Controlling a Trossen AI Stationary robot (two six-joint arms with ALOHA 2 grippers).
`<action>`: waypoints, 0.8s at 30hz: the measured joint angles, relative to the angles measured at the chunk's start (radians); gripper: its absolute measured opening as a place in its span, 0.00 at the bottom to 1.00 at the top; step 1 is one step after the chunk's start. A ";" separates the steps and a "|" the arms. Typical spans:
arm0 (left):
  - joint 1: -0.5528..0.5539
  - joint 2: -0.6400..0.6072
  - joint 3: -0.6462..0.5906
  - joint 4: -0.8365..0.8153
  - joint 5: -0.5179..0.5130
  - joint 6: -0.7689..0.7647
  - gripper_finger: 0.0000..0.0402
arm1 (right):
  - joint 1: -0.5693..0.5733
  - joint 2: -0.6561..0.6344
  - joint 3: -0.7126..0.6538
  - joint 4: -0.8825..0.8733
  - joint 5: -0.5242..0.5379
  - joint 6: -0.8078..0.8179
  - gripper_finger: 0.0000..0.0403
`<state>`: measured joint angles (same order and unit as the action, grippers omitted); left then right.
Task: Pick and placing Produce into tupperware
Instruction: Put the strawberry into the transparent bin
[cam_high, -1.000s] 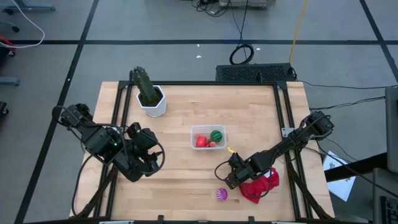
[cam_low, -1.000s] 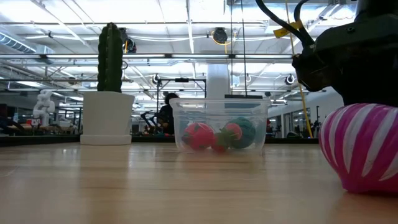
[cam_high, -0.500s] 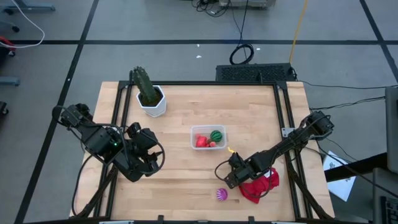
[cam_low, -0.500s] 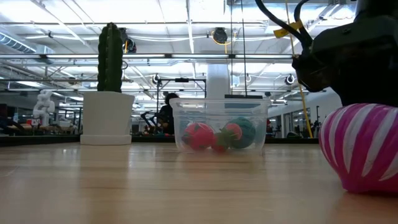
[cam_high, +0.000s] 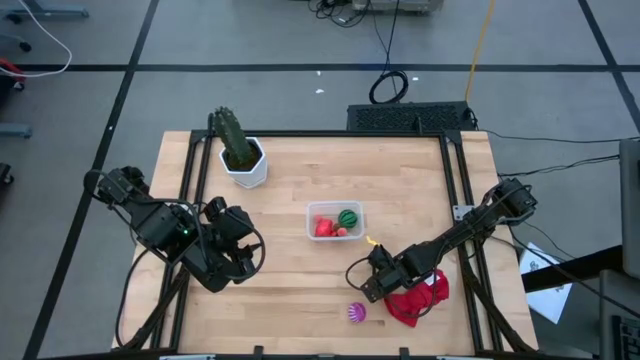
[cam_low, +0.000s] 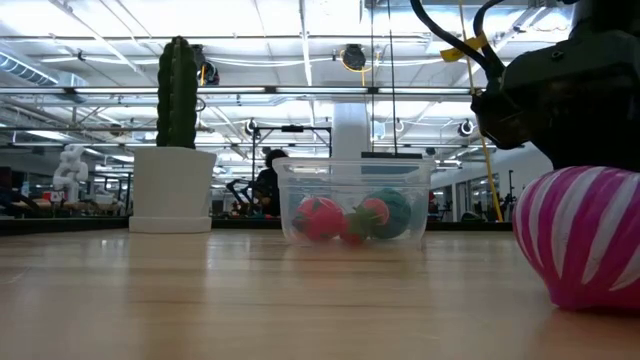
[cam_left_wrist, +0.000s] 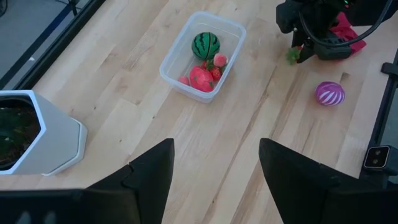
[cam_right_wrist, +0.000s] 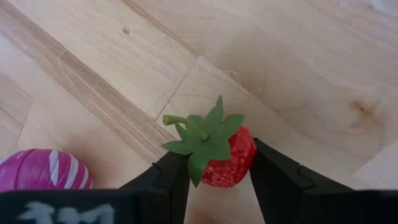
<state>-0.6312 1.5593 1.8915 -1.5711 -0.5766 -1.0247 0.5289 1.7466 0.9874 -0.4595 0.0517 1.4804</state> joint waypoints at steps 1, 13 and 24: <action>0.000 0.000 0.000 0.000 0.000 0.000 0.60 | 0.000 0.000 0.000 0.000 0.000 0.000 0.33; 0.000 0.000 0.000 0.000 0.000 0.000 0.60 | -0.035 -0.061 -0.005 0.003 -0.003 -0.032 0.33; 0.000 0.000 0.000 0.000 0.000 0.019 0.60 | -0.092 -0.197 -0.001 0.079 -0.001 -0.127 0.34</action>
<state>-0.6310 1.5593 1.8915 -1.5711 -0.5766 -1.0061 0.4372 1.5491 0.9863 -0.3800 0.0509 1.3535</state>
